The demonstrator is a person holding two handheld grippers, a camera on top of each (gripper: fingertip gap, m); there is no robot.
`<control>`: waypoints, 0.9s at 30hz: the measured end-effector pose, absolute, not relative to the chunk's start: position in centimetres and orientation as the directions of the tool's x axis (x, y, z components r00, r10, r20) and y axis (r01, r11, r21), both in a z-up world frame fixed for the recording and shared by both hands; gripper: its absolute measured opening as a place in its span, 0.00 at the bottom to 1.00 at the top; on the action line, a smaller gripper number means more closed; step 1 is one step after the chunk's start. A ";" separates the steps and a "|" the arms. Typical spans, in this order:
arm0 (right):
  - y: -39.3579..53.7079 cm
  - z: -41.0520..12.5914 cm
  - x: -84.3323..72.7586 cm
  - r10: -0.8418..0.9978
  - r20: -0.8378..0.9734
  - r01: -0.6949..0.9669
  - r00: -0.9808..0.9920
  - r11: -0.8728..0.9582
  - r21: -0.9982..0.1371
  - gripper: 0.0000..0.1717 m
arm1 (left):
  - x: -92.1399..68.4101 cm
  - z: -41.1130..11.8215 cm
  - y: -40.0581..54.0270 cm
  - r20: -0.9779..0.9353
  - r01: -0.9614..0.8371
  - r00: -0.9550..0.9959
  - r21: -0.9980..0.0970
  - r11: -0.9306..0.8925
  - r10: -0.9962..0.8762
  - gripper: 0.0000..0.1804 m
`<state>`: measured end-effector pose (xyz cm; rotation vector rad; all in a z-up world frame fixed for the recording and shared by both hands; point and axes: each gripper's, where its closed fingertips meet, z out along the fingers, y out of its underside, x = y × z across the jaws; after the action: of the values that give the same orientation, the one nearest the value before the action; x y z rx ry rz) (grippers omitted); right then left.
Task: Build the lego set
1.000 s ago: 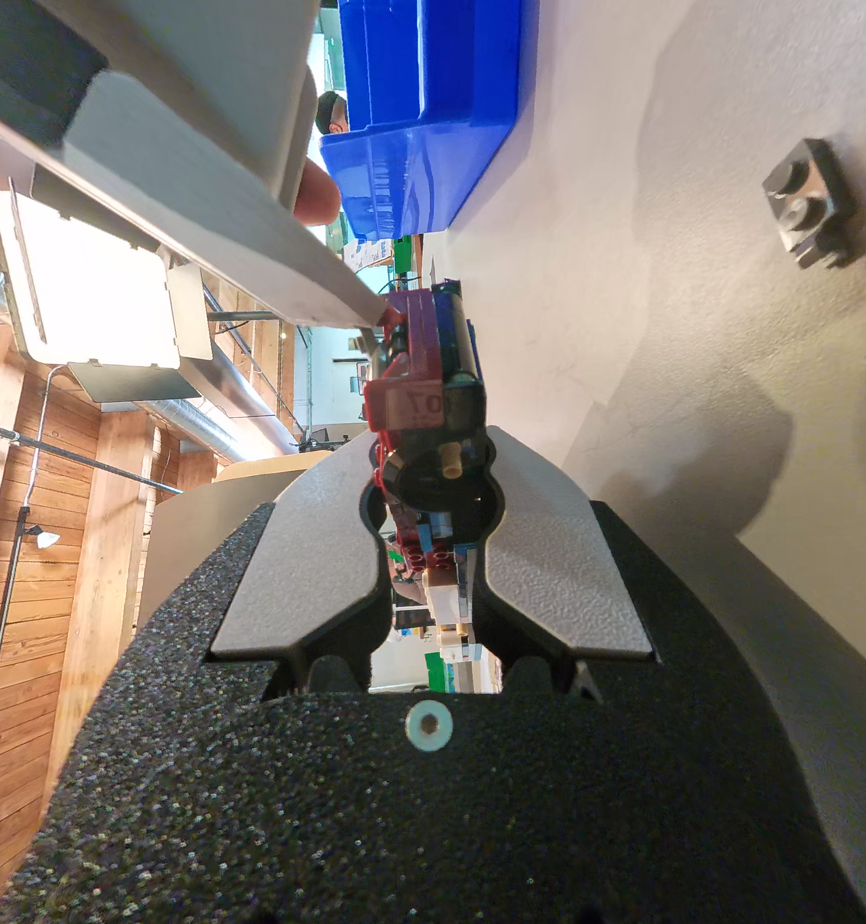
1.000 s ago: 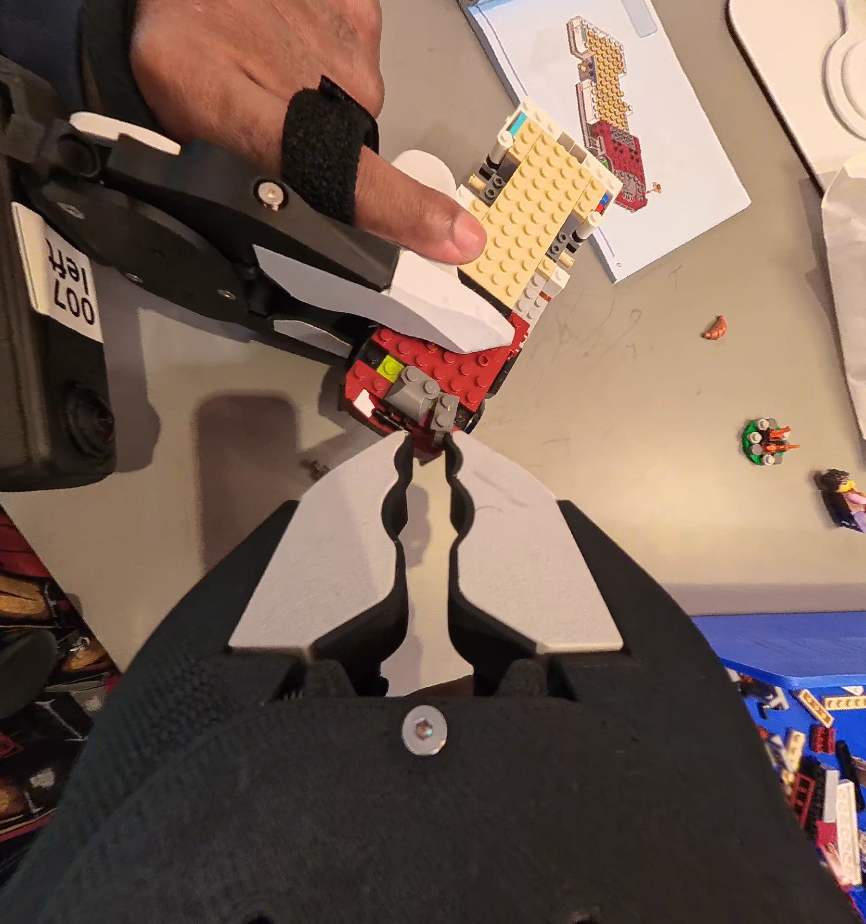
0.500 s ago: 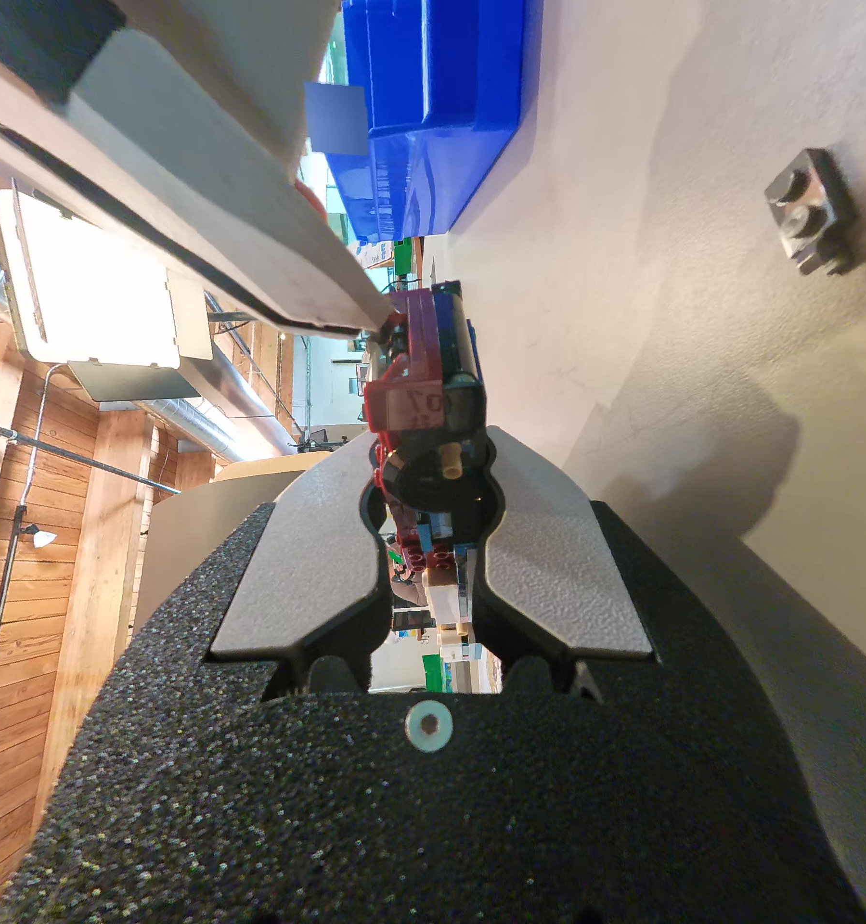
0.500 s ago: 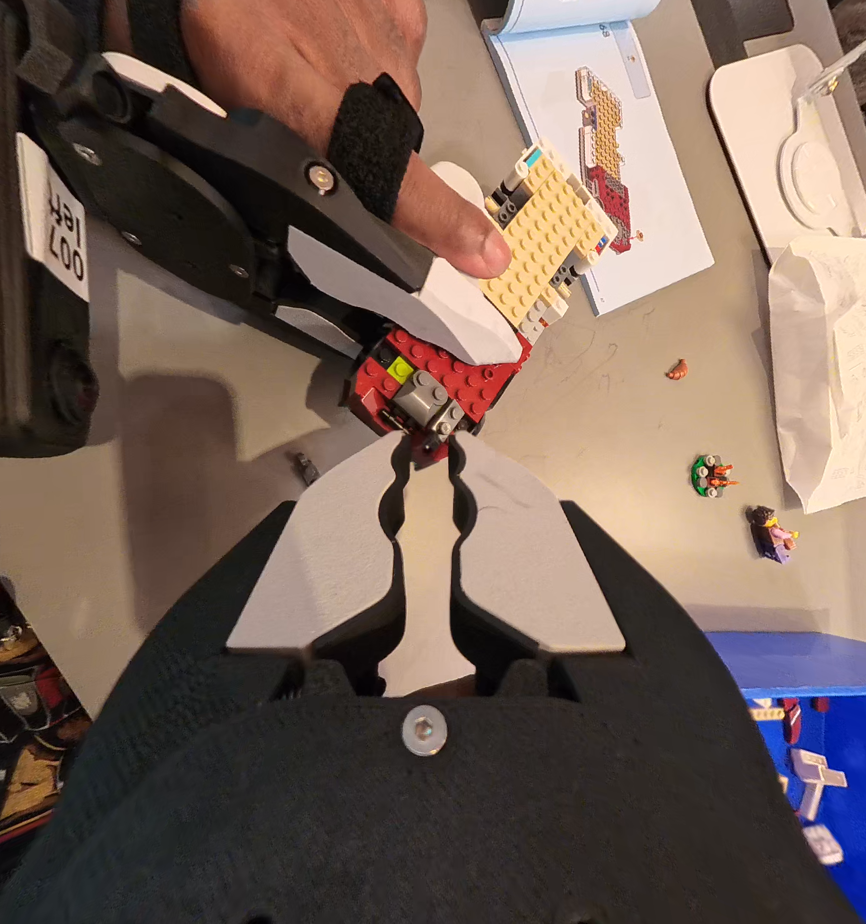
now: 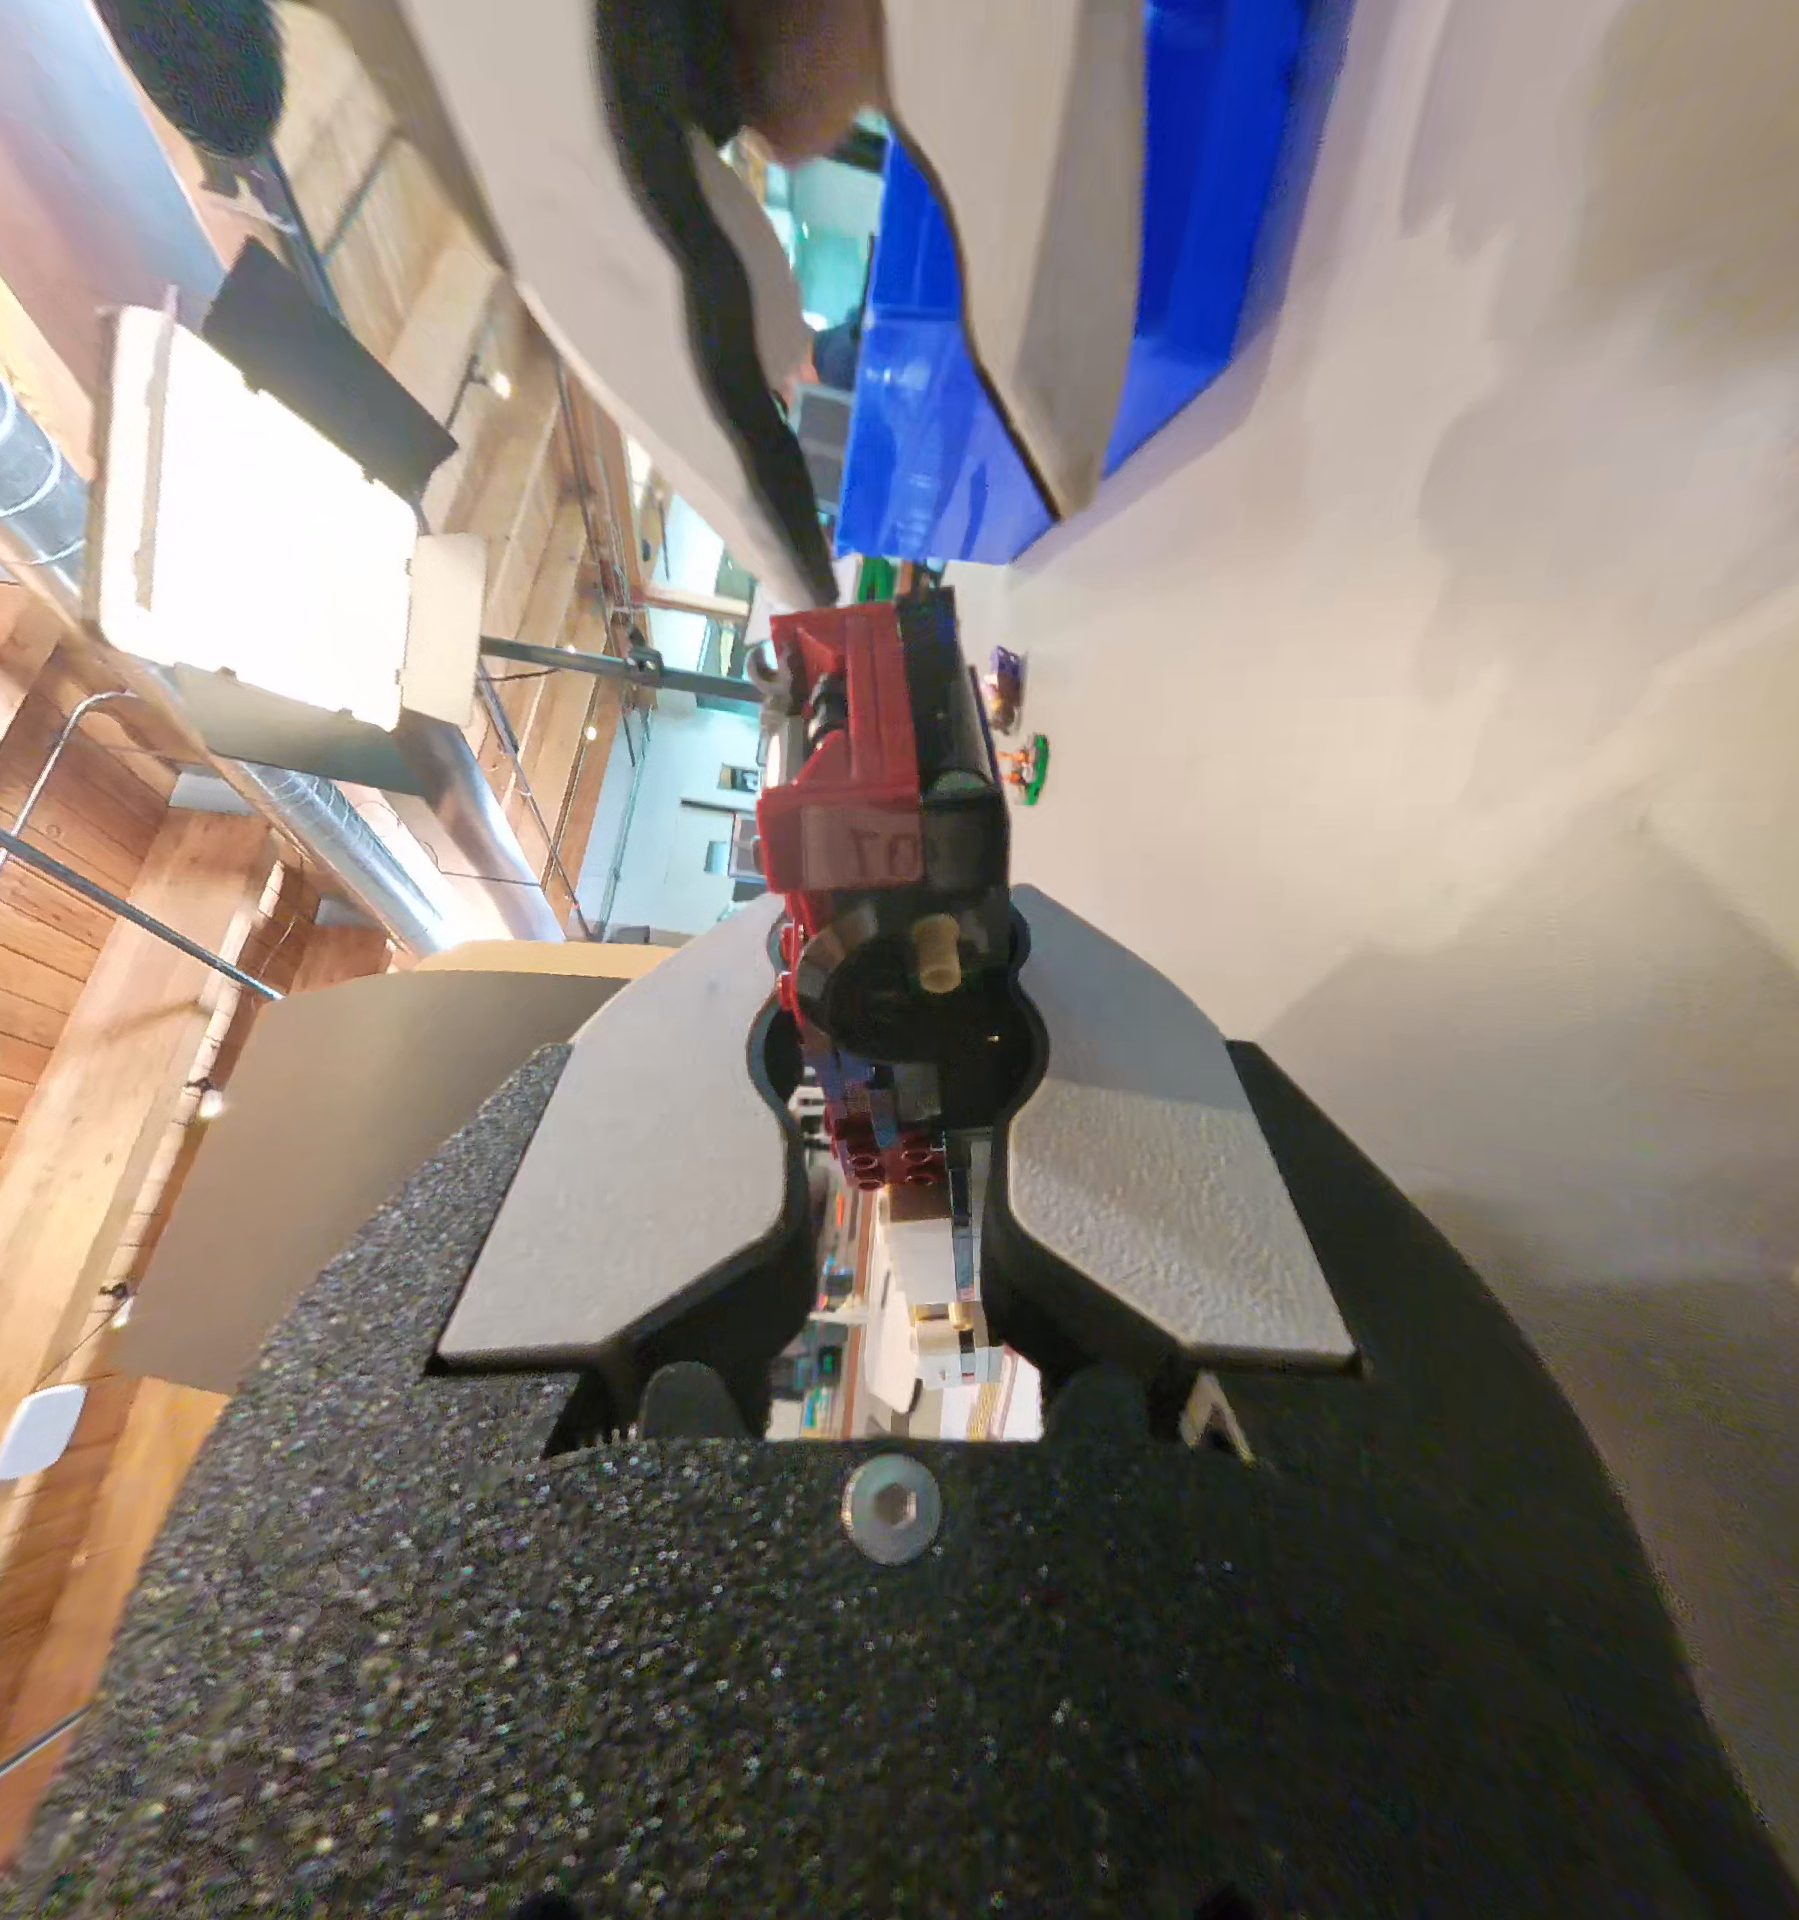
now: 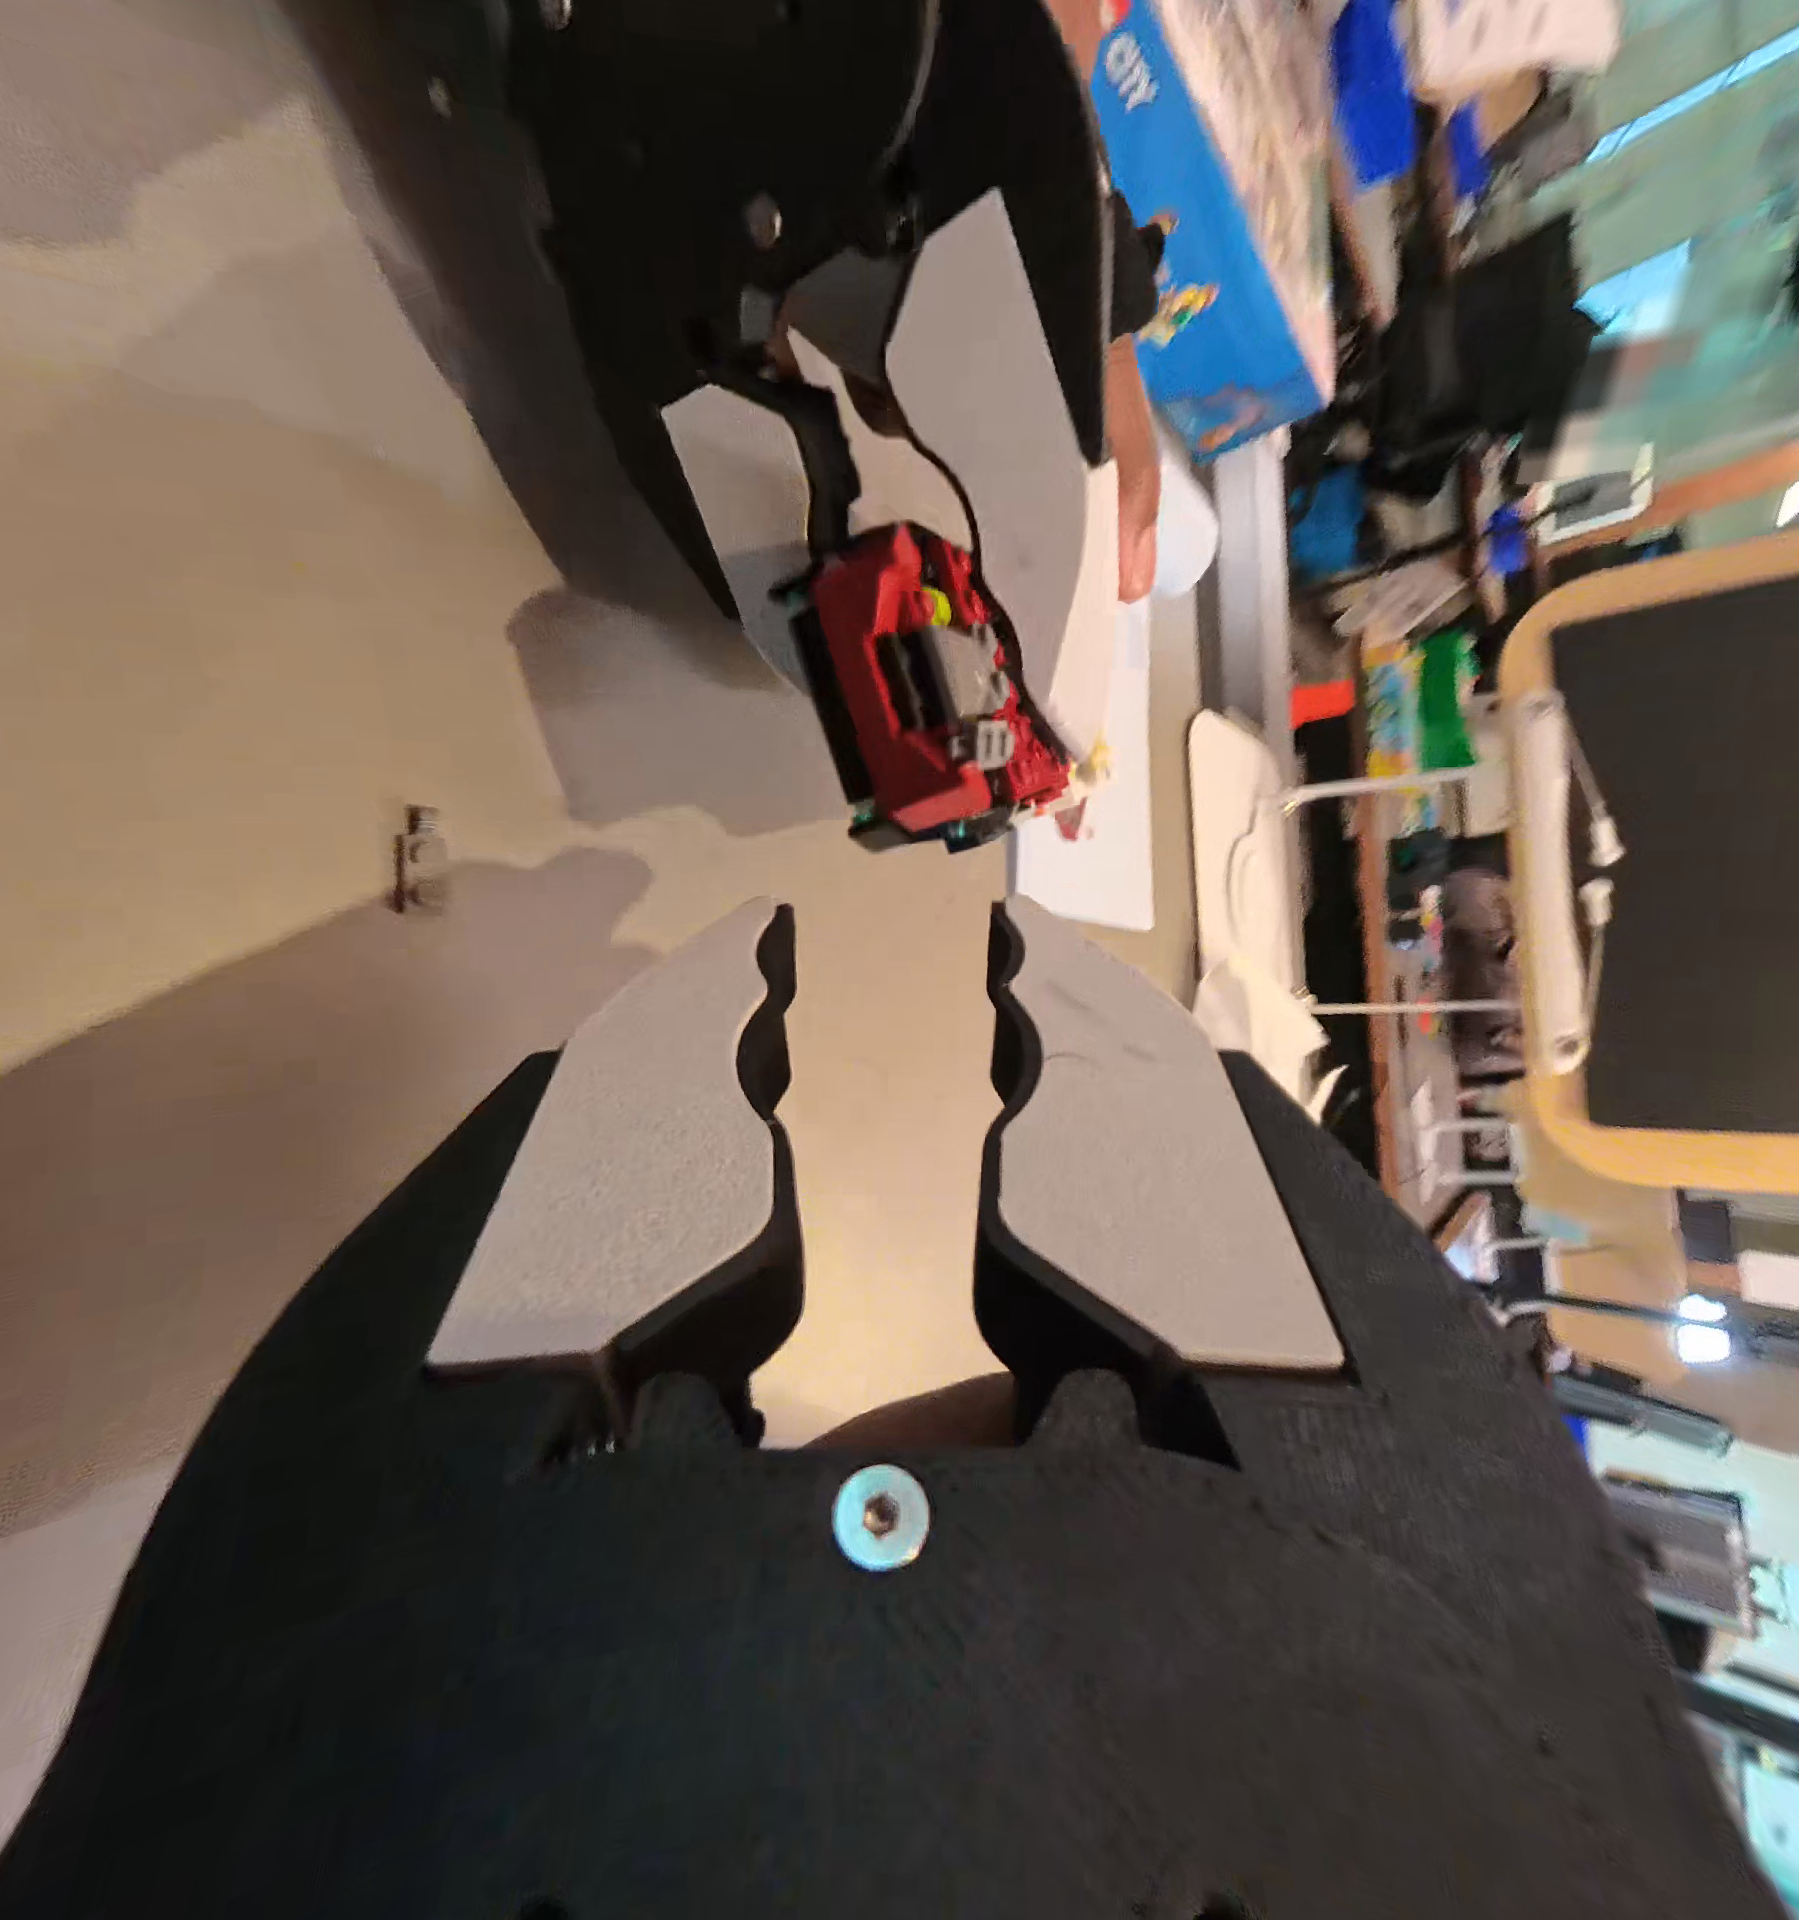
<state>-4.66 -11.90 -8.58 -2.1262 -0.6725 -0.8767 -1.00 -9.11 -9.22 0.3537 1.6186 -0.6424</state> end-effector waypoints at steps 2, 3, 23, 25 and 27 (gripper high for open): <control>-11.3 -8.1 -4.8 0.164 0.775 0.721 0.610 -0.521 -0.457 0.21 | -1.3 -8.4 -8.7 -0.972 0.597 -0.164 -0.232 0.768 -0.165 0.19; -11.0 -7.9 -5.1 0.160 0.778 0.736 0.607 -0.482 -0.476 0.21 | -1.5 -8.0 -8.6 -0.969 0.615 -0.172 -0.247 0.749 -0.178 0.19; -9.1 4.3 -6.3 0.109 0.799 0.804 0.591 0.000 -0.595 0.23 | -2.8 2.5 -7.4 -0.925 0.766 -0.354 -0.371 0.526 -0.138 0.19; -8.7 5.6 -6.2 0.089 0.806 0.807 0.586 0.030 -0.590 0.23 | -2.5 3.6 -7.3 -0.920 0.764 -0.371 -0.379 0.523 -0.125 0.19; -8.4 6.2 -5.7 0.084 0.816 0.818 0.571 0.019 -0.575 0.24 | -2.1 5.0 -7.2 -0.932 0.771 -0.339 -0.351 0.532 -0.125 0.19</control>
<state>-5.72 -8.42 6.17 -1.4594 -0.8180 -0.6817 -2.08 -7.16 5.03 0.5522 1.6715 -1.0167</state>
